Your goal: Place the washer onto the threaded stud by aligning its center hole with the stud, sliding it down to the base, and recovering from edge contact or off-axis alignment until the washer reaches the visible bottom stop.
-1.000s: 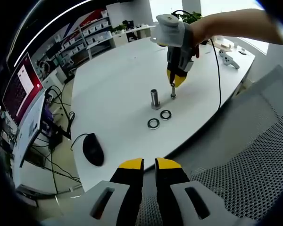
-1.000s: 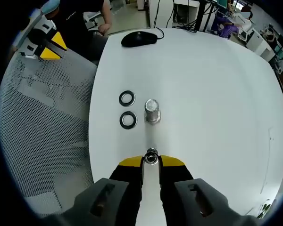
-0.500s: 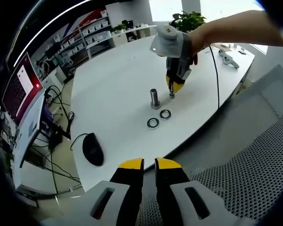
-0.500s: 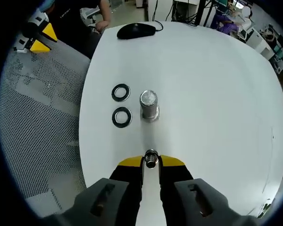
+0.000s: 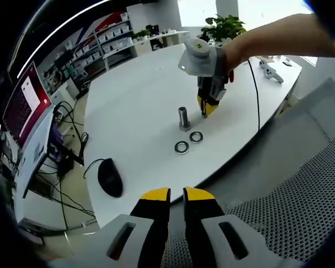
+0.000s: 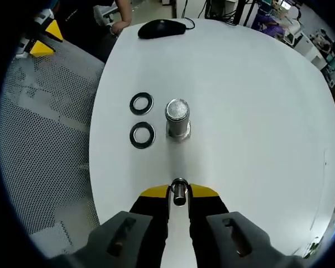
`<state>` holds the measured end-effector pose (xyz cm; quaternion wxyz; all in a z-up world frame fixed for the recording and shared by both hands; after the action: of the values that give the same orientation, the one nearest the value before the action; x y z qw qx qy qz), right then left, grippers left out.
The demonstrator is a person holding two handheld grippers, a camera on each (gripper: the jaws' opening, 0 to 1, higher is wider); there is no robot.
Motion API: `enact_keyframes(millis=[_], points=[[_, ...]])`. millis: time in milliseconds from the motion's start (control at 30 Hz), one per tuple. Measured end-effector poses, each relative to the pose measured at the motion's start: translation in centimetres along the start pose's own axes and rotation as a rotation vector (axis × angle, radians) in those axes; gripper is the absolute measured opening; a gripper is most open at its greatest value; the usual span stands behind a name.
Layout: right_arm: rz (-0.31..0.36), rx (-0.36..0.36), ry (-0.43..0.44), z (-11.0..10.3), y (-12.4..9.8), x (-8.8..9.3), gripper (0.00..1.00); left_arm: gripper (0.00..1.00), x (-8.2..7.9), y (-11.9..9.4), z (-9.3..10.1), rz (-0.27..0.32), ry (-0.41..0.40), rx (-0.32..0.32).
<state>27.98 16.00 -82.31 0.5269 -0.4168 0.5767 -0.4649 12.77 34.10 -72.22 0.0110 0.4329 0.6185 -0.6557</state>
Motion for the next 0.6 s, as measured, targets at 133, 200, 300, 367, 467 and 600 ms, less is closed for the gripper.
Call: enact_keyframes(millis=[133, 200, 300, 367, 467, 600], points=[[-0.009, 0.006, -0.013, 0.1, 0.1, 0.2, 0.14, 0.07, 0.0, 0.0, 0.0, -0.002, 0.003, 0.001], [-0.006, -0.005, -0.01, 0.1, 0.1, 0.2, 0.14, 0.07, 0.0, 0.1, 0.0, -0.002, 0.005, 0.001], [0.017, 0.019, -0.003, 0.5, 0.1, 0.3, 0.19, 0.07, 0.0, 0.1, 0.0, -0.002, 0.005, 0.001], [0.022, 0.019, 0.014, 0.5, 0.0, 0.6, 0.23, 0.07, 0.0, 0.1, 0.0, -0.001, 0.005, 0.001], [0.037, 0.03, 0.032, 0.3, -0.4, 1.0, 0.25, 0.07, 0.0, 0.1, 0.0, -0.003, 0.007, 0.003], [0.107, 0.058, 0.08, 0.2, -2.1, 1.0, 0.27, 0.07, 0.0, 0.1, 0.0, 0.0, 0.007, 0.002]])
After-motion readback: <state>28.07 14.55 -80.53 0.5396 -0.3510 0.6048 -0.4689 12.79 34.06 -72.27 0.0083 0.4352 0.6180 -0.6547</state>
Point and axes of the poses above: the point that each gripper's makers call its tool centre point, and the gripper's own axes: y roughly forward along the fingers, z roughly to its right, x roughly out of its underside, the point moved 3 cm from there along -y, roughly backward along the fingers
